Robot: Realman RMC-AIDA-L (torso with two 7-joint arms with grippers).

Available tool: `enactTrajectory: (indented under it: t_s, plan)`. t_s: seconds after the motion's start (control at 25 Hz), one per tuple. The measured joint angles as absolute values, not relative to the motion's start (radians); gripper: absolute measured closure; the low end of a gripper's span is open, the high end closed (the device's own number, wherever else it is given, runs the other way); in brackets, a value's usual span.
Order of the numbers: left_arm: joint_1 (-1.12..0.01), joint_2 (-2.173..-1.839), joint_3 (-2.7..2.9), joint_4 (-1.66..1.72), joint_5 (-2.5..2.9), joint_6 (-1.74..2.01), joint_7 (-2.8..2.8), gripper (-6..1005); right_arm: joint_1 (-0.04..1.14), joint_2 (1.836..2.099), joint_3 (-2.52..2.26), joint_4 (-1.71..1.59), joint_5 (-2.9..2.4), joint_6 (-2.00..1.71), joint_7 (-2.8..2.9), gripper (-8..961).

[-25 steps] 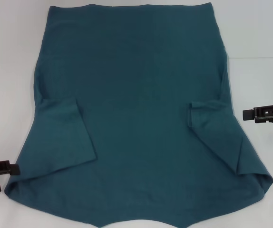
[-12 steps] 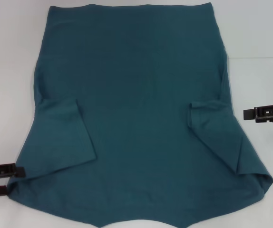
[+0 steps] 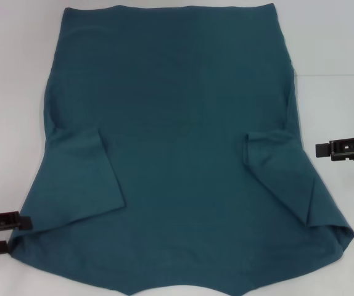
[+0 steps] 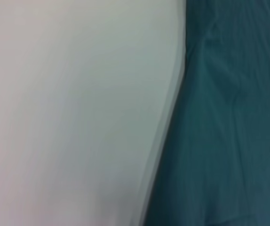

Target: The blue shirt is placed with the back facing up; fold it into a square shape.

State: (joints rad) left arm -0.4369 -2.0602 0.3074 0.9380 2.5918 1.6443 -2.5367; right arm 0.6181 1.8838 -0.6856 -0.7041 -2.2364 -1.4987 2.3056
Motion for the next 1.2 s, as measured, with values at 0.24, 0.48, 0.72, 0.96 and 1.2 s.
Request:
enactTrajectory:
  t_s: [0.24,0.48,0.72,0.96,1.2]
  plan:
    - [-0.437,-2.06,0.309,0.936,2.592,1.642,-2.544,123,0.618,1.884,-0.682,-0.704,-2.237,-1.499,2.305,313]
    - [-0.443,-2.06,0.328,0.925,2.593,1.641,-2.547,123,0.618,1.886,-0.675,-0.702,-2.237,-1.499,2.3,312]
    - [-0.463,-2.061,0.368,0.888,2.592,1.629,-2.548,123,0.617,1.888,-0.675,-0.702,-2.237,-1.499,2.298,312]
    - [-0.478,-2.062,0.382,0.876,2.571,1.623,-2.542,123,0.613,1.888,-0.674,-0.702,-2.237,-1.499,2.298,312]
    - [-0.503,-2.062,0.392,0.851,2.566,1.614,-2.541,123,0.61,1.889,-0.673,-0.703,-2.236,-1.501,2.298,313]
